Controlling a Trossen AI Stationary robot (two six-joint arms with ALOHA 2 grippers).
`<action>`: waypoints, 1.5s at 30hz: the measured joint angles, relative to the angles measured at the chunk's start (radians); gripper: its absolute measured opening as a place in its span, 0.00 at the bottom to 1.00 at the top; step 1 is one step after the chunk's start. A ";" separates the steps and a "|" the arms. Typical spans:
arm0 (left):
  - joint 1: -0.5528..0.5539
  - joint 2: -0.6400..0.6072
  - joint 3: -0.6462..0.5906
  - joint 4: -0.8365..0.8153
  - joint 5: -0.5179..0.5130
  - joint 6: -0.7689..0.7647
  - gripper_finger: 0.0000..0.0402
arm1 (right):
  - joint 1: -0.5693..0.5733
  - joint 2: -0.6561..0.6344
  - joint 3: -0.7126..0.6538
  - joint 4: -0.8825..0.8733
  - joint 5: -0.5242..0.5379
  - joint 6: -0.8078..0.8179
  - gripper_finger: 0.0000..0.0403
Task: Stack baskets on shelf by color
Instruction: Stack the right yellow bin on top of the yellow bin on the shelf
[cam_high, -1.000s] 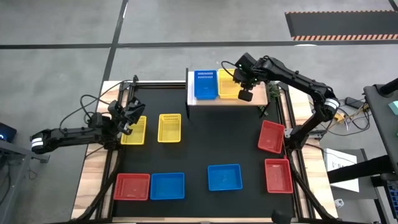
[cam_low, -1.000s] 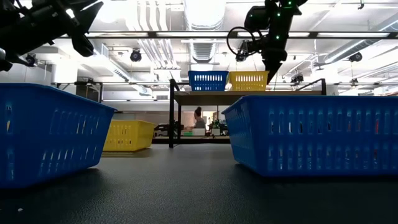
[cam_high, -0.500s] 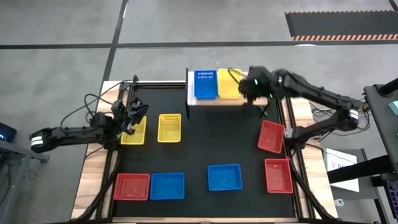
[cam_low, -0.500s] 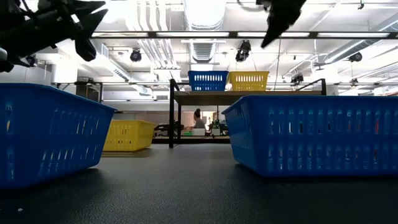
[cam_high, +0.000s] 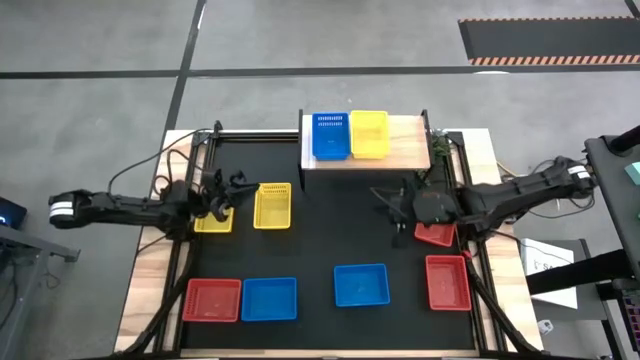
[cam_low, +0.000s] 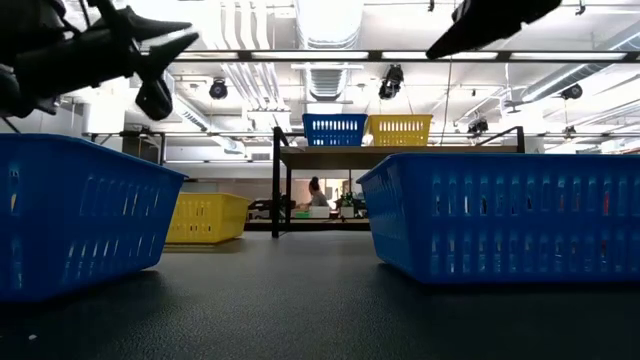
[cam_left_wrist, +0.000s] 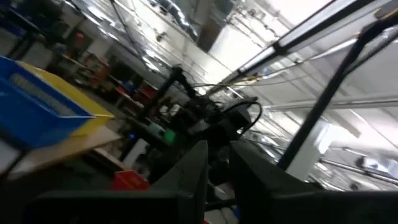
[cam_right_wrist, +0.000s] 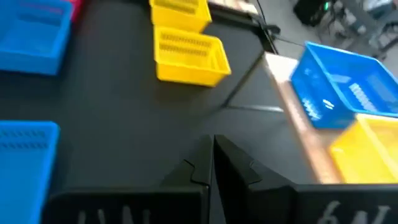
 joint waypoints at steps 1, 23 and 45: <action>-0.020 0.011 0.006 0.000 0.000 0.000 0.12 | 0.019 0.002 -0.024 0.037 0.006 0.004 0.02; -0.219 0.297 0.599 -1.515 0.046 0.034 0.12 | 0.074 0.050 -0.116 0.216 0.067 -0.004 0.02; -0.332 0.579 0.819 -1.884 -0.180 0.581 0.33 | 0.074 0.049 -0.117 0.200 0.066 0.015 0.02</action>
